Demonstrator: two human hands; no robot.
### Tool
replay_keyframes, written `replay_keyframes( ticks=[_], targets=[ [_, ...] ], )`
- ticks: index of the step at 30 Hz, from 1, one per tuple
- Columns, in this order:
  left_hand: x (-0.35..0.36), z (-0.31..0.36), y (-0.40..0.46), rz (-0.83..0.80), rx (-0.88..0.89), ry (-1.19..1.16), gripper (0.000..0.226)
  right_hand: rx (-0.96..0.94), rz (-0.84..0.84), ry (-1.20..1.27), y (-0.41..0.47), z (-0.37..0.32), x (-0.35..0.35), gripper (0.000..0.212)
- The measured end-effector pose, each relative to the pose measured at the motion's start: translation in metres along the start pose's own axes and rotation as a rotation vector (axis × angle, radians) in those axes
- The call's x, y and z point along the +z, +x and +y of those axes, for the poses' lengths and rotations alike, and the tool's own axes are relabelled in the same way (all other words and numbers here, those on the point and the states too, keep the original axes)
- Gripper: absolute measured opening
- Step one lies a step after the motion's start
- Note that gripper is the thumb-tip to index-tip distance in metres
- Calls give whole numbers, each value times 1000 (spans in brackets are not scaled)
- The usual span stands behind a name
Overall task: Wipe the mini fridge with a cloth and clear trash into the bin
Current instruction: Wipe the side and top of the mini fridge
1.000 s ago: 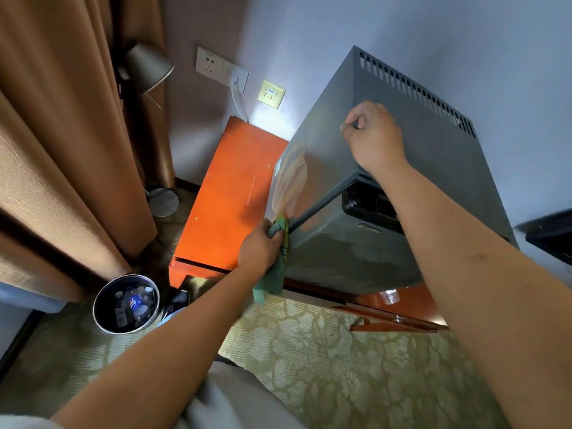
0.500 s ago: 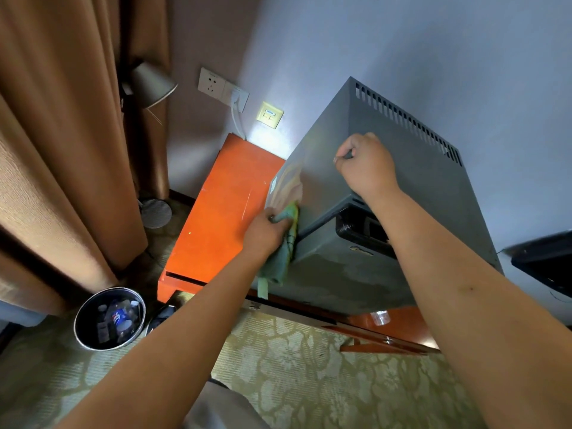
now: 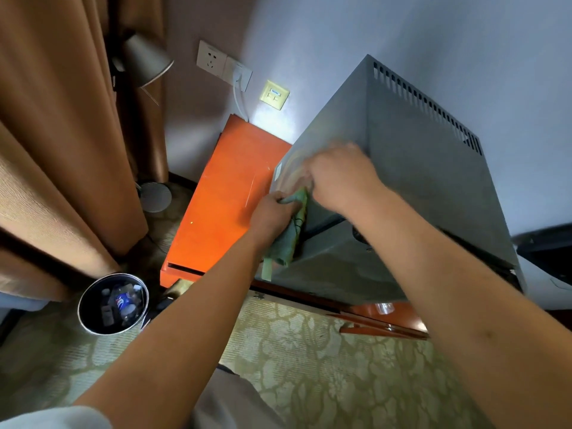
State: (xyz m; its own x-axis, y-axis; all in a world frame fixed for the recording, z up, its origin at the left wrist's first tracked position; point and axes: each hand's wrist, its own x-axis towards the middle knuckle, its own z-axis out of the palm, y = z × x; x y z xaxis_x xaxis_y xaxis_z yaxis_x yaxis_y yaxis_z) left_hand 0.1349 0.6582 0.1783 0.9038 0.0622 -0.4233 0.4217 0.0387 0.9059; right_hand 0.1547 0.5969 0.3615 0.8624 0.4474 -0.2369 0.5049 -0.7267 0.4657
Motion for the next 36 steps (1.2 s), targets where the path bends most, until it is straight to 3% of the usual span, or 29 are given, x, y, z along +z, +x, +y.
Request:
replay_keyframes(
  ticks=[2,4,6,8,11,14,16,19,22,28,33,36],
  targets=[
    [-6,-17,-1,-40,-23,70,26,33,-242,90,2,-37,11,32],
    [-15,-26,-3,-126,-23,122,49,47,-464,159,3,-65,30,32],
    [-22,-28,0,-198,-74,33,37,63,-562,193,3,-80,49,35],
    [-25,-17,7,-202,-76,-83,21,178,-545,290,-1,-82,58,54],
    [-24,20,19,-186,63,-135,19,313,-361,372,-5,-71,51,87],
    [-19,42,31,-231,158,31,22,369,-278,370,8,-57,50,97],
    [-23,34,32,-264,73,45,18,331,-347,318,17,-61,60,100],
    [-35,4,33,-333,-102,69,25,267,-491,257,22,-81,73,97],
    [-44,4,30,-416,-99,126,22,287,-536,346,22,-87,71,94],
    [-37,71,39,-452,-116,-47,37,412,-284,282,44,-54,45,90],
    [-41,33,40,-415,-314,-71,36,311,-543,222,55,-80,64,86],
    [-47,16,46,-404,-459,-100,30,286,-648,320,56,-87,58,60]
  ],
)
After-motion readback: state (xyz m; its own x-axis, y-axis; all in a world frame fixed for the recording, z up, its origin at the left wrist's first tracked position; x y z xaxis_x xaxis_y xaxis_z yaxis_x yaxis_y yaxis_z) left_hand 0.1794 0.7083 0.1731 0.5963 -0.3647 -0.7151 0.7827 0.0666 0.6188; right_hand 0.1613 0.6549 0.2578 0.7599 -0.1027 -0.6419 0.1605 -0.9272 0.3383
